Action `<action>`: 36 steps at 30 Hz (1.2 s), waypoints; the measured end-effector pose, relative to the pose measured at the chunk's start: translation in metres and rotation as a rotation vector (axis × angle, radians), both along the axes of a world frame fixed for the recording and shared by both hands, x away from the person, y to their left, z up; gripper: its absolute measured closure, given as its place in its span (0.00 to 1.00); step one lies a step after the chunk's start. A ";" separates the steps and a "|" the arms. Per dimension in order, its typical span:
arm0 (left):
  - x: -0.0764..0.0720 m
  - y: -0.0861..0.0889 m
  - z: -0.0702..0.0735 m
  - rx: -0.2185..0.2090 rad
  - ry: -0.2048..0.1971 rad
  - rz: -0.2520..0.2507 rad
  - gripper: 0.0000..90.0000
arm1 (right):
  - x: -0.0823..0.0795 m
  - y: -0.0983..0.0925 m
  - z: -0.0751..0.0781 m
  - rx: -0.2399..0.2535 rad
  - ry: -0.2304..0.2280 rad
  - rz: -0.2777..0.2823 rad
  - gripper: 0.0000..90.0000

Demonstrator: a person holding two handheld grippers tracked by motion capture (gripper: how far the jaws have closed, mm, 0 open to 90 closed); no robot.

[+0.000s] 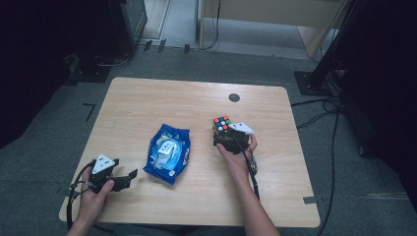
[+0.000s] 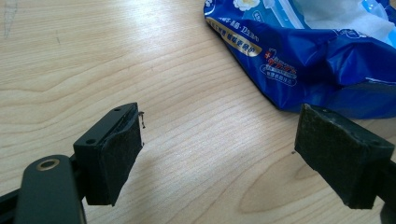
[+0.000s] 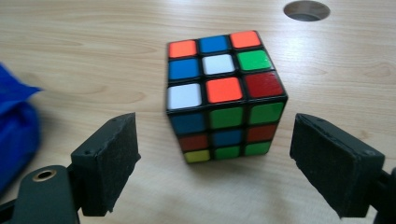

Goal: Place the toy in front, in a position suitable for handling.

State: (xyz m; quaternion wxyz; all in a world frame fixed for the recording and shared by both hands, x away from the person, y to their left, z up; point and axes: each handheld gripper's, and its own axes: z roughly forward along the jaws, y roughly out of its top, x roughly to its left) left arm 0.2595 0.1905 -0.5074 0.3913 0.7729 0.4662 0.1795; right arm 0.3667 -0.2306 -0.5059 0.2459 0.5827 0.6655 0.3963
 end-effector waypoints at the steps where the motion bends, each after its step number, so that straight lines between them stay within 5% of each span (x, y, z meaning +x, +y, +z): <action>1: 0.000 0.000 0.000 0.001 0.001 -0.001 0.17 | 0.003 -0.001 -0.001 -0.006 0.000 -0.008 0.18; 10: -0.001 -0.003 -0.004 0.035 0.009 0.001 0.17 | 0.019 0.008 -0.009 -0.113 0.001 0.011 0.38; 16: 0.000 -0.001 -0.005 0.020 0.018 0.010 0.17 | 0.012 0.005 -0.004 -0.104 0.009 0.030 0.38; 24: 0.001 -0.004 -0.006 0.048 0.018 0.002 0.17 | -0.036 0.001 0.013 -0.094 -0.010 0.100 0.38; 31: 0.001 -0.003 -0.005 0.029 0.022 0.008 0.17 | -0.080 -0.003 0.012 -0.082 -0.006 0.145 0.38; 36: 0.000 -0.001 -0.004 0.013 0.016 0.008 0.17 | -0.113 0.001 0.004 -0.121 -0.008 0.194 0.38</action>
